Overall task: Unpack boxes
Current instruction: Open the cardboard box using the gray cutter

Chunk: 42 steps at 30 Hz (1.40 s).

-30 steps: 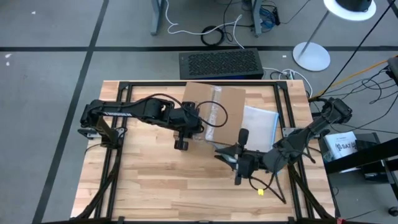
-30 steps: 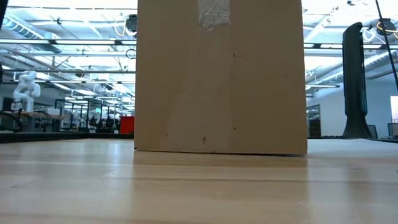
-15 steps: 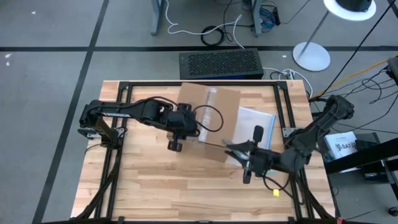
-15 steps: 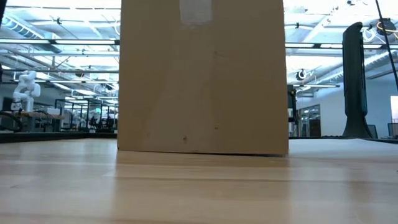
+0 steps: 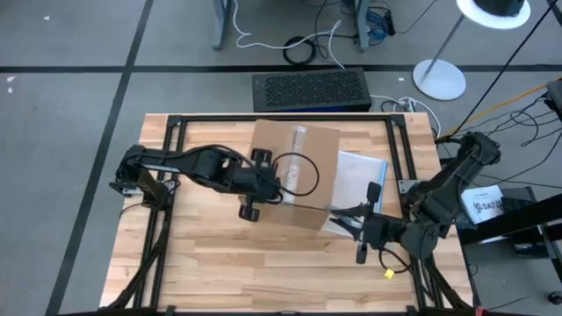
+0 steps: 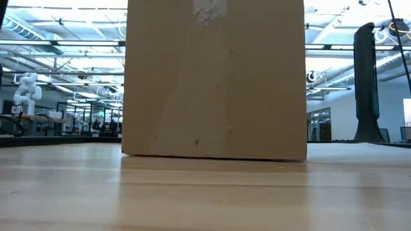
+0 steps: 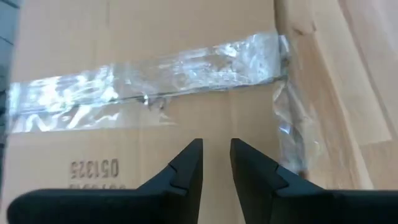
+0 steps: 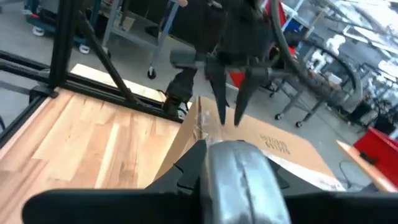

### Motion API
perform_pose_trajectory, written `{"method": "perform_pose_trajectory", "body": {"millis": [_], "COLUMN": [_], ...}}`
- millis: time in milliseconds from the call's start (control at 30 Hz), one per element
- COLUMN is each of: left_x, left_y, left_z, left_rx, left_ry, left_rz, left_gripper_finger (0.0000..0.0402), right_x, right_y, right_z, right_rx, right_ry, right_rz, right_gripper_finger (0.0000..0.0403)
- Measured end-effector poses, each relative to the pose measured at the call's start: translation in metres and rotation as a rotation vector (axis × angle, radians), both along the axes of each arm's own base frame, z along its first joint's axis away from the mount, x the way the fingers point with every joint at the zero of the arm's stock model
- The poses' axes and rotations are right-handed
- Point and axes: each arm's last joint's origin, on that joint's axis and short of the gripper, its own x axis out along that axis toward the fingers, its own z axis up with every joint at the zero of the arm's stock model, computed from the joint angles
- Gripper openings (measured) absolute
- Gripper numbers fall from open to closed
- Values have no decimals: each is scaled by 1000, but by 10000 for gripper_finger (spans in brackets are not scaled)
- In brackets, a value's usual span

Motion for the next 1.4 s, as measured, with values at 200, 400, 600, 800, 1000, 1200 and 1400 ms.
{"method": "perform_pose_trajectory", "body": {"millis": [200, 400, 600, 800, 1000, 1200, 1400], "left_x": [-12, -26, -36, -46, -66, -89, -76], "left_y": [0, 7, 21, 35, 52, 76, 93], "left_z": [16, 22, 18, -3, -25, -40, -59], "left_rx": [31, 82, 105, 99, 90, -74, -207], "left_ry": [-20, 6, 44, 127, 131, -83, -215], "left_rz": [83, 194, 324, 390, 464, 513, 441], "left_gripper_finger": [89, 89, 89, 89, 89, 89, 89], "right_x": [-9, -19, -29, -39, -46, -45, -9], "right_y": [5, 14, 15, 20, 19, 7, -8], "right_z": [-1, 11, 15, 17, 5, -14, -30], "right_rx": [26, 26, 21, 27, 70, 134, 187], "right_ry": [-1, -72, -93, -116, -72, 2, 108], "right_rz": [3, 44, 33, 2, -13, -77, -144], "right_gripper_finger": [64, 64, 64, 64, 64, 64, 64]}}
